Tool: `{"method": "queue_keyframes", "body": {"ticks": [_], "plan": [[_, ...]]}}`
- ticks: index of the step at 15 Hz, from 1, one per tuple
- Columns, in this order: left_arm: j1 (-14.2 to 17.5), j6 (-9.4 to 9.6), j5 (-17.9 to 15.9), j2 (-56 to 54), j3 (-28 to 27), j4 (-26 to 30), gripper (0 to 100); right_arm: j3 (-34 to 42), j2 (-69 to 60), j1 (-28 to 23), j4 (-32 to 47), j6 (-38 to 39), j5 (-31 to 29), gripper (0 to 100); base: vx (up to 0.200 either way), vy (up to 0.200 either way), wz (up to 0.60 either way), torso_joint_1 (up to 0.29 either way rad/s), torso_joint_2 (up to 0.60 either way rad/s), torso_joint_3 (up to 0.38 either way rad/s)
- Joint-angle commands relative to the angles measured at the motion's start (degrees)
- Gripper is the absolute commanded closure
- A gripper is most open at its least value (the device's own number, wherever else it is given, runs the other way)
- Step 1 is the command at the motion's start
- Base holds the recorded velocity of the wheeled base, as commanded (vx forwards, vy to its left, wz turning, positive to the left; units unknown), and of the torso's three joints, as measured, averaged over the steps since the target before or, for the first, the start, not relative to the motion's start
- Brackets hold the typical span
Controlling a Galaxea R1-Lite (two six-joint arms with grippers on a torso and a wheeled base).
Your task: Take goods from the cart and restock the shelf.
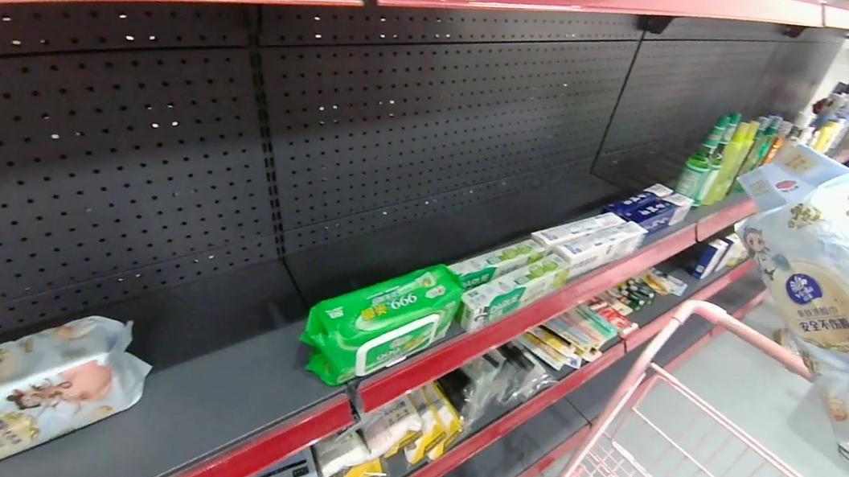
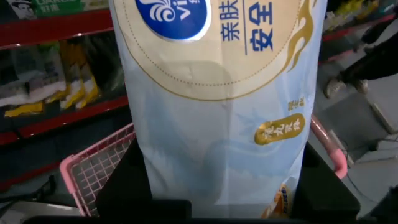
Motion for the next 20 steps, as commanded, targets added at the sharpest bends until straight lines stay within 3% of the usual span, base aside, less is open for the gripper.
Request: {"method": "queue_keyframes", "body": {"ticks": [1,10,17,20], "plan": [[0.03,0.02,0.05,0.05,0.01,-0.03,0,-0.21,-0.07,0.02,-0.01,-0.03,0.01,100,0.000,0.000,0.60,-0.002,0.00,0.002],[0.03,0.02,0.05,0.05,0.01,-0.03,0,-0.21,-2.79,-0.07,-0.01,-0.03,-0.08,100,0.000,0.000,0.60,0.003,0.00,0.002],[0.03,0.19,0.05,0.05,0.01,-0.03,0,4.01,-12.20,-0.42,0.69,1.55,1.24,100,0.000,0.000,0.00,0.000,0.00,0.000],[0.29,0.28,0.05,0.05,-0.08,0.06,0,9.90,-18.00,-0.07,0.87,1.55,3.97,100,0.000,0.000,0.00,0.000,0.00,0.000]]}}
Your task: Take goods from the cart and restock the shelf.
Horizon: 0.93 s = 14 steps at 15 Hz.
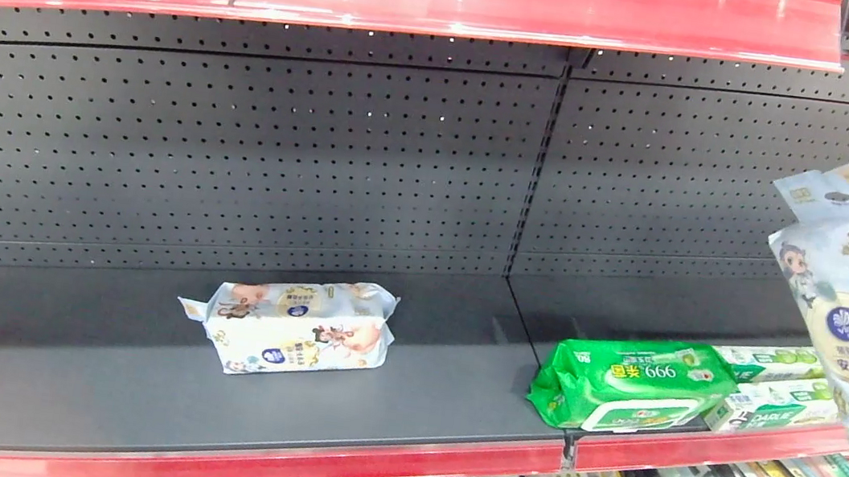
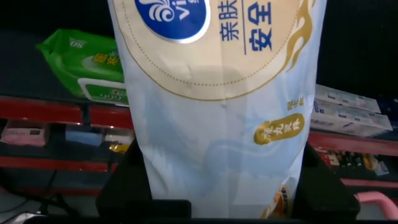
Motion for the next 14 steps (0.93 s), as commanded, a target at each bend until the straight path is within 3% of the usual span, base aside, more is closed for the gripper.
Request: {"method": "queue_keyframes", "body": {"ticks": [1,7,8,9,10,11,13,14], "plan": [[-0.52,0.24,-0.08,0.05,-0.08,0.02,0,4.18,-5.64,0.11,-0.11,-0.01,2.36,100,0.000,0.000,0.00,0.000,0.00,0.000],[-1.75,0.42,-0.17,2.60,-0.08,0.02,0,12.27,-16.18,-1.29,-0.02,1.66,1.39,100,0.000,0.000,0.00,0.000,0.00,0.000],[-1.92,0.42,-0.43,3.48,-0.69,0.02,0,12.45,-17.76,-0.94,0.24,1.66,1.57,100,0.000,0.000,0.00,0.000,0.00,0.000],[-2.28,0.33,-0.70,6.90,-4.65,-0.24,0,12.45,-18.20,-0.77,0.77,1.57,1.57,100,0.000,0.000,0.00,0.000,0.00,0.000],[-1.92,-4.15,-0.52,24.04,-17.92,-0.33,0,12.45,-19.79,-0.68,2.35,1.49,1.48,100,0.000,0.000,0.00,0.000,0.00,0.000],[-2.01,-6.53,-0.79,29.23,-20.91,-1.12,0,12.80,-20.58,-0.68,3.05,1.57,1.39,100,0.000,0.000,0.00,0.000,0.00,0.000],[-2.45,-0.20,-0.52,40.74,-21.17,-7.10,0,14.82,-24.44,-1.21,3.14,1.92,1.22,100,0.000,0.000,0.00,0.000,0.00,0.000],[-2.45,0.42,-0.35,45.05,-20.91,-8.68,0,15.43,-25.59,-2.00,3.23,2.01,1.04,100,0.000,0.000,0.00,0.000,0.00,0.000]]}}
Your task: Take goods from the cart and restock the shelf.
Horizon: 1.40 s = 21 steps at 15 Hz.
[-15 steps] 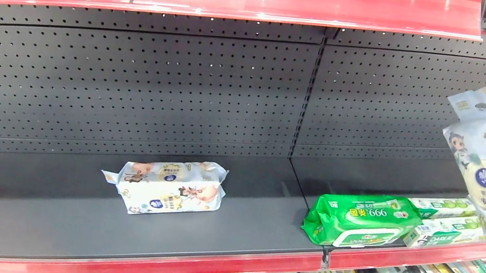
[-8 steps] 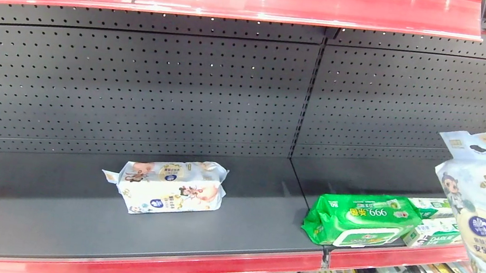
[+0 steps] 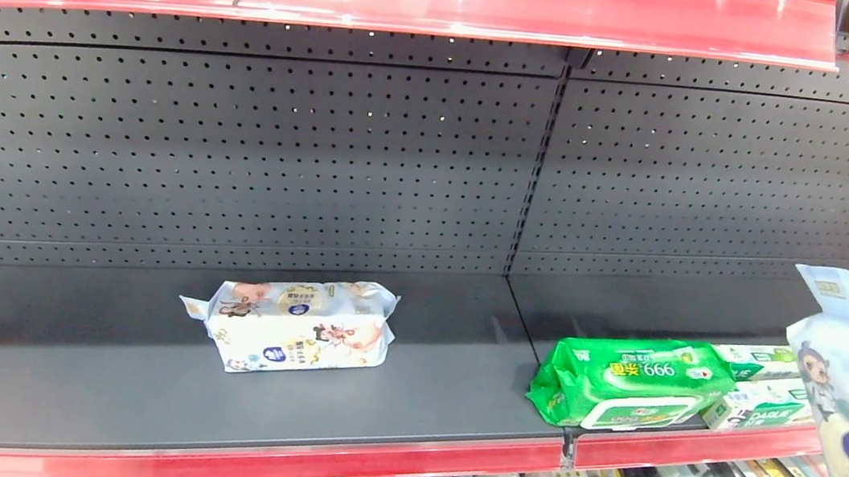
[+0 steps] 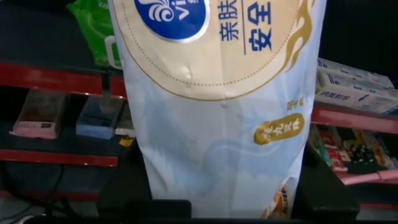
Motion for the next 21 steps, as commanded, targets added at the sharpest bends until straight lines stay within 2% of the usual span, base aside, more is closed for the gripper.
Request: {"method": "queue_keyframes", "body": {"ticks": [1,3,5,6,7,8,9,10,11,12,13,16,17,18,21], "plan": [[-0.48,2.38,0.40,27.61,-7.36,-5.94,0,1.14,-3.82,-1.66,0.12,-0.01,-0.08,100,0.000,0.000,0.00,0.000,0.00,0.000],[-0.57,5.72,-0.12,33.76,-7.88,-8.23,0,1.40,-4.35,-2.28,0.03,0.34,0.10,100,0.000,0.000,0.00,0.000,0.00,0.000],[-0.57,9.41,-7.59,40.27,-9.55,-8.93,0,4.13,-11.03,-2.36,0.39,2.80,0.18,100,0.000,0.000,0.00,0.000,0.00,0.000],[-0.48,14.42,-11.64,45.01,-11.05,-8.93,0,3.43,-14.10,-1.57,6.27,2.80,0.18,100,0.000,0.000,0.00,0.000,0.00,0.000],[-0.48,16.79,-12.87,48.88,-12.02,-9.11,0,0.70,-15.51,-1.48,12.07,2.89,0.10,100,0.000,0.000,0.00,0.000,0.00,0.000],[-0.48,18.55,-15.42,52.66,-13.86,-9.11,0,-0.97,-16.74,-1.66,15.94,2.89,0.10,100,0.000,0.000,0.00,0.000,0.00,0.000],[-0.48,19.87,-19.90,55.65,-16.23,-9.11,0,-1.32,-17.00,-1.75,16.64,2.80,-0.08,100,0.000,0.000,0.00,0.000,0.00,0.000],[-0.57,21.36,-22.45,57.93,-18.17,-8.93,0,-1.32,-16.92,-1.66,16.64,2.80,-0.08,100,0.000,0.000,0.00,0.000,0.00,0.000],[-0.48,24.97,-23.06,61.62,-20.36,-8.93,0,-1.32,-16.92,-1.75,16.64,2.80,-0.08,100,0.000,0.000,0.00,0.000,0.00,0.000],[-0.31,27.16,-23.33,63.56,-21.68,-8.93,0,-1.32,-16.92,-1.66,16.64,2.80,-0.08,100,0.000,0.000,0.00,0.000,0.00,0.000],[-0.05,31.73,-26.32,67.69,-24.85,-8.58,0,-1.32,-16.92,-1.66,16.64,2.71,-0.08,100,0.000,0.000,0.00,0.000,0.00,0.000],[-0.75,34.90,-27.63,72.79,-28.27,-7.09,0,-0.97,-16.92,-1.75,16.64,2.27,-0.17,100,0.000,0.000,0.00,0.000,0.00,0.000],[-1.01,36.48,-28.25,74.63,-29.94,-6.03,0,-0.88,-16.92,-1.66,16.64,1.92,-0.17,100,0.000,0.000,0.00,0.000,0.00,0.000],[-2.33,37.18,-30.18,76.21,-31.79,-4.27,0,-0.88,-16.92,-1.66,16.64,1.74,-0.17,100,0.000,0.000,0.00,0.000,0.00,0.000],[-4.70,37.27,-30.62,79.64,-35.22,-3.48,0,-0.53,-16.92,-1.66,16.64,1.39,-1.40,100,0.000,0.000,0.00,0.000,0.00,0.000]]}}
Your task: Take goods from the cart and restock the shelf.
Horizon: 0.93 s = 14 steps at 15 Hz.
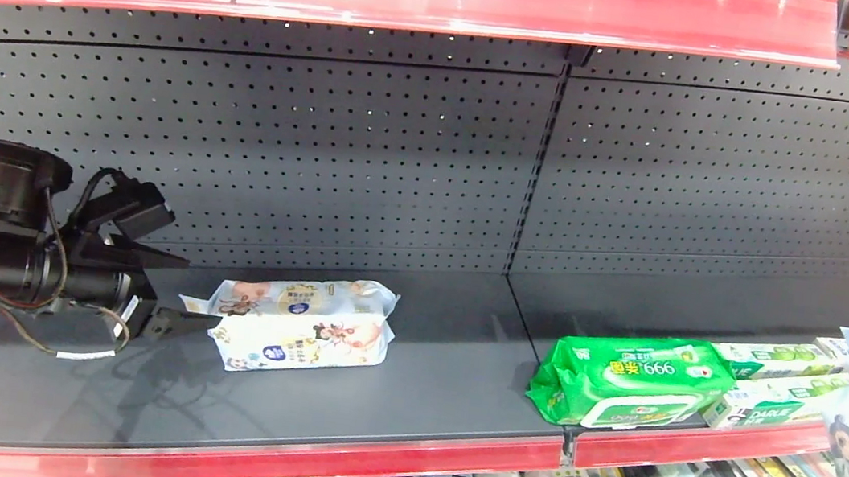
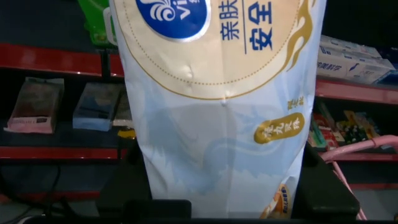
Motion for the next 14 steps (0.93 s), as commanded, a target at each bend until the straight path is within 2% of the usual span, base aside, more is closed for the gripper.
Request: {"method": "queue_keyframes", "body": {"ticks": [1,5,9,14], "plan": [[-1.88,0.03,-0.12,3.96,-2.40,0.11,0,0.40,0.22,0.01,-0.01,0.03,0.04,100,0.000,0.000,0.00,0.000,0.00,0.000],[-3.90,0.12,-0.21,8.00,-4.86,0.02,0,0.58,0.22,0.01,-0.01,-0.06,-0.31,100,0.000,0.000,0.00,0.000,0.00,0.000],[-6.01,1.70,-0.21,12.92,-8.46,0.02,0,0.67,0.22,0.01,-0.01,-0.32,-0.75,100,0.000,0.000,0.00,0.000,0.00,0.000],[-8.03,1.88,-0.21,15.03,-8.55,0.02,0,1.02,0.22,0.01,-0.01,-0.32,-1.37,100,0.000,0.000,0.00,0.000,0.00,0.000]]}}
